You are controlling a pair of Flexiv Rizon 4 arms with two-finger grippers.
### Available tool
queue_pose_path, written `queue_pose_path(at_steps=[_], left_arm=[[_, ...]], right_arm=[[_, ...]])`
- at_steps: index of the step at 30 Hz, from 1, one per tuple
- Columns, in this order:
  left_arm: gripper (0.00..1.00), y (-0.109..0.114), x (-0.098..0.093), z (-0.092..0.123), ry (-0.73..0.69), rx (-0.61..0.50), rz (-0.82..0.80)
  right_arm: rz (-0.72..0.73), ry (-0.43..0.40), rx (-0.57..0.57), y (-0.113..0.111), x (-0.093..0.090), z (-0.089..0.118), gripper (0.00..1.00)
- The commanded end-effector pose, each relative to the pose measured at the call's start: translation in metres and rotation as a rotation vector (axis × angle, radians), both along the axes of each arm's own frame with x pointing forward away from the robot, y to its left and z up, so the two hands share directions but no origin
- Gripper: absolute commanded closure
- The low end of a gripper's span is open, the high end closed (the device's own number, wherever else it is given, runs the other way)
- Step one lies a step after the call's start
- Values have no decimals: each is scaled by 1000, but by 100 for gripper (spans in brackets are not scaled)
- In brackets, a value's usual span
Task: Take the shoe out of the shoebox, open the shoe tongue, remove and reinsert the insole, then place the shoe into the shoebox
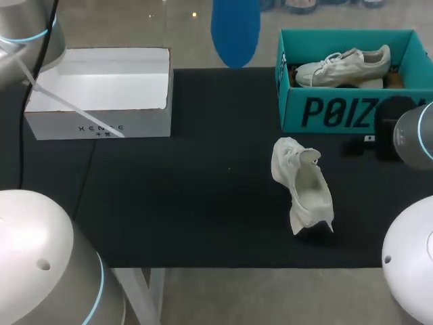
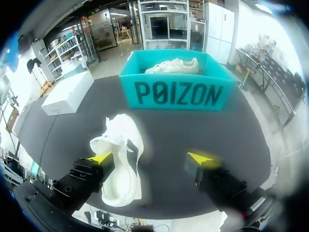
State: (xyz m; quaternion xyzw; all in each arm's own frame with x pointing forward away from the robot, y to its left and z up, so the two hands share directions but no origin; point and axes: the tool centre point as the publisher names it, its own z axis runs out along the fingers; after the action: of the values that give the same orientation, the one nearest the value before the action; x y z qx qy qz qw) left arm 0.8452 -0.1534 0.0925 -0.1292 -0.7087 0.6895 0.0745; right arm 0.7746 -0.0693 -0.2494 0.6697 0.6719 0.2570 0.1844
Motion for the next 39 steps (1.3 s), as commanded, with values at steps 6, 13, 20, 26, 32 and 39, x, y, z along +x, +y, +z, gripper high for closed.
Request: queue_pose_path(at_steps=[6,13,20,26,32,39], left_arm=[[100,0,0,0,0,0,-1],[100,0,0,0,0,0,-1],[100,0,0,0,0,0,-1],[100,0,0,0,0,0,-1],[100,0,0,0,0,0,-1],[100,0,0,0,0,0,-1]], right_arm=[[5,3,5,-7,-21,24,0],[-6,307,331,-23,-10,39,0],[-66,669,767,-40,2,52,0],[20,805,942,-48,6,60,0],[68,877,996,-46,5,64,0],[154,966,1081,-42,3,71,0]])
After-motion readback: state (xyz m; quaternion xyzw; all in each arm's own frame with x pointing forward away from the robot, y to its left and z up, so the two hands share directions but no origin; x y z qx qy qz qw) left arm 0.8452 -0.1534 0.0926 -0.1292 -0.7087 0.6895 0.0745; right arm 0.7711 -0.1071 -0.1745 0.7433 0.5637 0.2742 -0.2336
